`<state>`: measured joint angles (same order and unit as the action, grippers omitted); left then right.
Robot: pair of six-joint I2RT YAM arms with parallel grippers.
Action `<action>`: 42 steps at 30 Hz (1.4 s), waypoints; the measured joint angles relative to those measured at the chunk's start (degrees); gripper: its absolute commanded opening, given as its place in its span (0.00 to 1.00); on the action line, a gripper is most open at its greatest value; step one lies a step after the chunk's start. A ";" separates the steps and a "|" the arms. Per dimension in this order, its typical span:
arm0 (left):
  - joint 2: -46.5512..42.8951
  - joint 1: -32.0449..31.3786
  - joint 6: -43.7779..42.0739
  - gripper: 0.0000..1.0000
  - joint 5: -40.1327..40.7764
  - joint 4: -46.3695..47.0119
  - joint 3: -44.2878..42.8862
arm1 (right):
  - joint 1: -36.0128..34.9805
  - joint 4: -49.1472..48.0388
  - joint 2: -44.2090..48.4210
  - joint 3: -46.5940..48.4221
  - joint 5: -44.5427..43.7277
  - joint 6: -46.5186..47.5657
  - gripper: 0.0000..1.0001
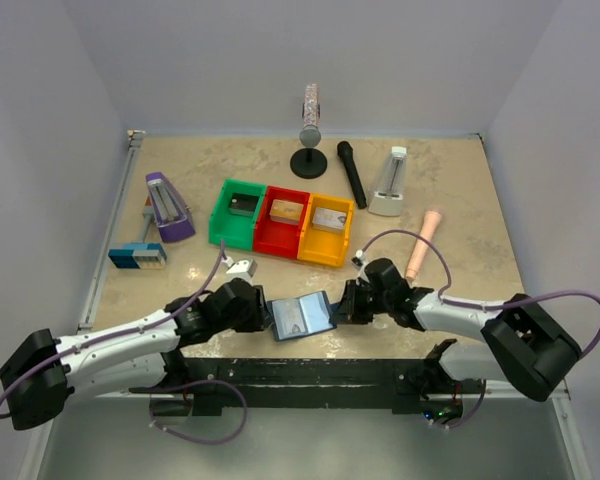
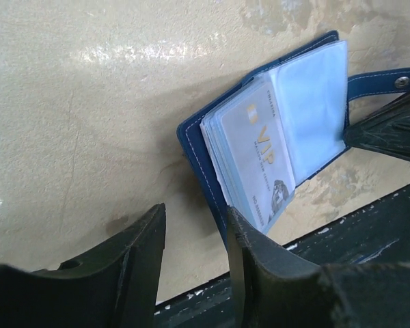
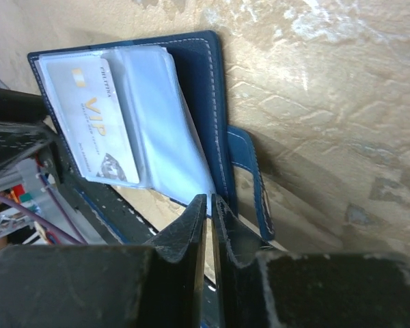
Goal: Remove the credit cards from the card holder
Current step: Place the card holder at the center of the board, then remove the credit card from the card holder.
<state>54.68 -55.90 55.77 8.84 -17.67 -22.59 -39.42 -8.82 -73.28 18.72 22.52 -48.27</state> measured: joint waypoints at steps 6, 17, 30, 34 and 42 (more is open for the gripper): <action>-7.72 0.00 0.20 0.43 1.07 -1.84 0.00 | 0.00 7.23 5.49 0.04 -2.62 1.68 0.20; -4.07 -0.07 0.20 0.39 -2.73 4.83 0.00 | -0.81 22.64 18.97 7.61 -7.43 6.38 0.23; 8.57 -2.32 0.63 0.36 -6.73 12.96 -0.13 | -6.82 27.30 16.17 20.44 -8.66 11.52 0.24; 7.10 -2.36 0.72 0.36 -6.69 13.14 0.15 | -7.41 27.30 10.93 22.29 -8.74 12.44 0.25; 3.41 -2.36 2.40 0.36 -6.51 13.84 5.03 | -8.11 27.54 0.22 28.28 -11.85 15.43 0.36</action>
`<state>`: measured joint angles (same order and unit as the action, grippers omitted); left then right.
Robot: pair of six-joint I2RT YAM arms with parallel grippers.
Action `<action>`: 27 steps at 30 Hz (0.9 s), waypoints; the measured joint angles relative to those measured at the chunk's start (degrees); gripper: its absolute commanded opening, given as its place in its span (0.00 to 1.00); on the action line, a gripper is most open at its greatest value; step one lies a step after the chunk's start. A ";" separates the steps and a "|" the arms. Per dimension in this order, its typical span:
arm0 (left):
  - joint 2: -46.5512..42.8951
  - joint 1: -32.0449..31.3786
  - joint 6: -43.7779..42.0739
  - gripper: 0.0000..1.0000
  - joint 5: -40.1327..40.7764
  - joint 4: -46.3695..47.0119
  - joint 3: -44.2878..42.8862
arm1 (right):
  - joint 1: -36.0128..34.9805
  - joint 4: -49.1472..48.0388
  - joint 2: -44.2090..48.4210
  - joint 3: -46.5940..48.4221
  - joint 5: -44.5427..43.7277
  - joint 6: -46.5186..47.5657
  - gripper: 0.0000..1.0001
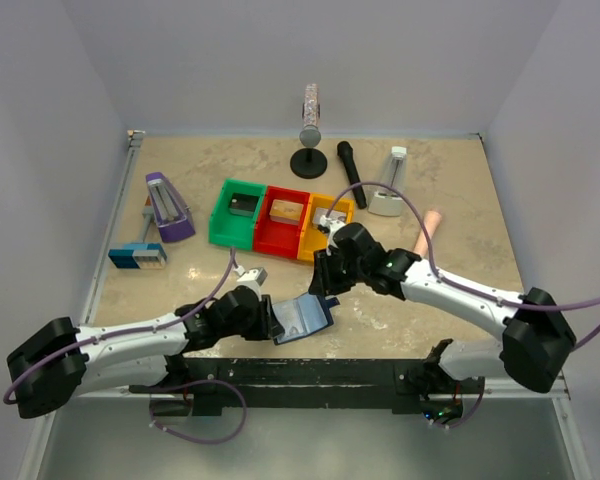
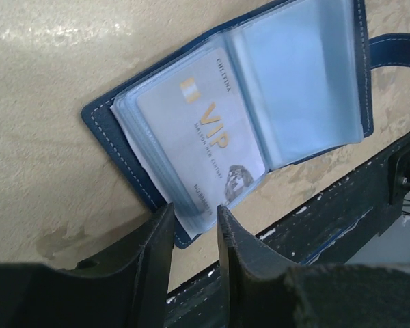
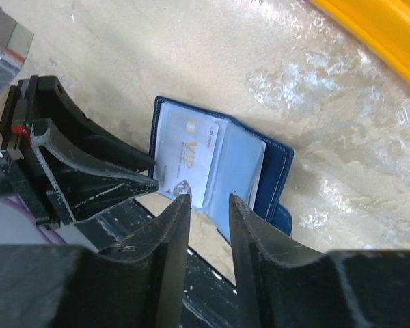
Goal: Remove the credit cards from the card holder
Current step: Remove the credit card from the card holder.
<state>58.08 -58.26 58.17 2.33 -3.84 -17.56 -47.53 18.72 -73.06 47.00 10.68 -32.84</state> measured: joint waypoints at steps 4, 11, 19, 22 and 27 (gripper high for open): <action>-0.92 0.00 0.85 0.36 0.04 -0.02 1.36 | -1.27 0.17 -4.46 3.19 -2.25 2.08 0.38; -1.27 0.00 1.07 0.36 0.04 0.39 1.55 | -2.14 0.28 -10.84 6.54 -5.35 5.60 0.39; -2.10 -0.02 1.14 0.36 0.07 0.76 2.36 | -2.29 0.63 -16.61 7.96 -7.80 8.44 0.39; -2.51 -0.02 1.16 0.36 0.24 0.74 2.47 | -2.29 0.74 -18.05 8.02 -8.41 8.98 0.37; -2.86 -0.02 1.22 0.36 0.96 0.74 2.47 | -2.29 0.35 -17.79 7.21 -8.66 8.92 0.33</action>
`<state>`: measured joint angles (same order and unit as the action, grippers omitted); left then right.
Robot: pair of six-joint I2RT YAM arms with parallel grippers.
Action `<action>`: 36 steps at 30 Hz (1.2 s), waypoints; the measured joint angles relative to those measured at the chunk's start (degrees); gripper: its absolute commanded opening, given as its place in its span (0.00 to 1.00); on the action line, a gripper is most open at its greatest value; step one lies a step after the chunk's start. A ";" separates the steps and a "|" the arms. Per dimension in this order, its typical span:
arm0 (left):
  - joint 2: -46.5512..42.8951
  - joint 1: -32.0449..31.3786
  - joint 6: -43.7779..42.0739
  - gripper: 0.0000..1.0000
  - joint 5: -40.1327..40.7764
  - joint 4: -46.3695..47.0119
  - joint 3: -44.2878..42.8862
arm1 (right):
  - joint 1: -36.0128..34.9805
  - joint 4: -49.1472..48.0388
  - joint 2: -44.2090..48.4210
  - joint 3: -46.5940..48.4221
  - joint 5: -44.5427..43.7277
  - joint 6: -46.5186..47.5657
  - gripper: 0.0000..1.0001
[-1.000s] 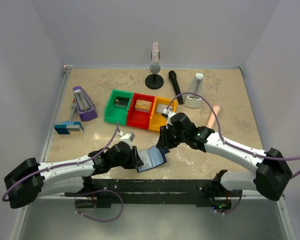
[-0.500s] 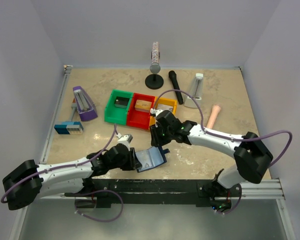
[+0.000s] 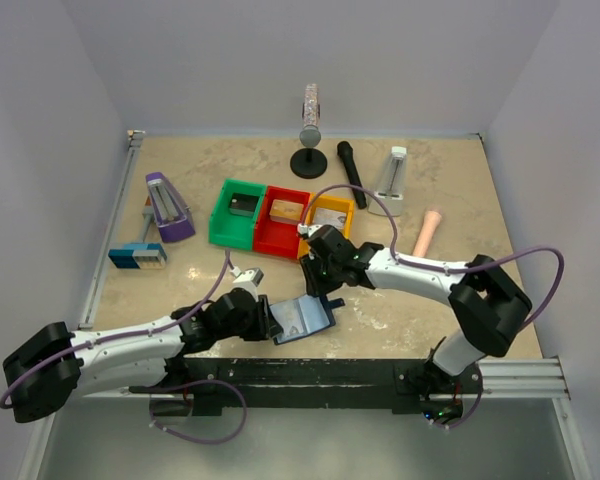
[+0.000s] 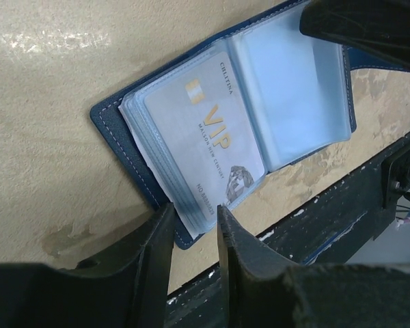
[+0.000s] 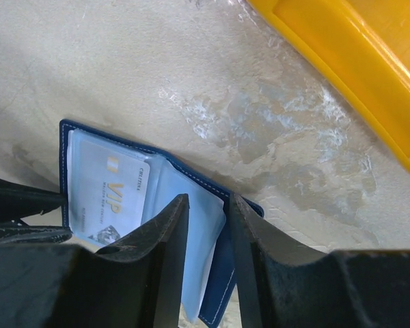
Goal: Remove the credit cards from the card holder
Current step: Remove the credit card from the card holder.
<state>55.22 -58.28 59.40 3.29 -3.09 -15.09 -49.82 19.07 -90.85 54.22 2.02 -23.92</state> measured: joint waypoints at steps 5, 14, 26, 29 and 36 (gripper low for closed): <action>0.09 0.00 -0.04 0.36 0.46 -0.04 0.00 | 0.00 -0.94 2.86 -4.83 0.04 -1.18 0.30; 1.60 0.02 -0.68 0.36 1.60 -0.24 -0.55 | -0.04 -1.81 7.93 -11.43 0.13 -3.93 0.28; 4.81 0.87 -3.69 0.36 3.19 -0.17 -2.80 | -0.44 -1.92 13.09 -12.72 0.17 -6.08 0.29; 5.20 0.90 -4.13 0.37 3.61 -0.87 -3.48 | -0.52 -1.22 14.51 -12.81 -0.02 -6.43 0.32; -1.22 0.90 -4.07 0.40 5.22 -4.46 -3.54 | -0.70 1.27 24.46 -12.79 -0.48 -6.69 0.50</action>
<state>54.00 -57.39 55.33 8.51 -7.55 -18.63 -50.52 20.34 -66.39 41.43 1.54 -30.61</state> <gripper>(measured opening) 0.387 0.415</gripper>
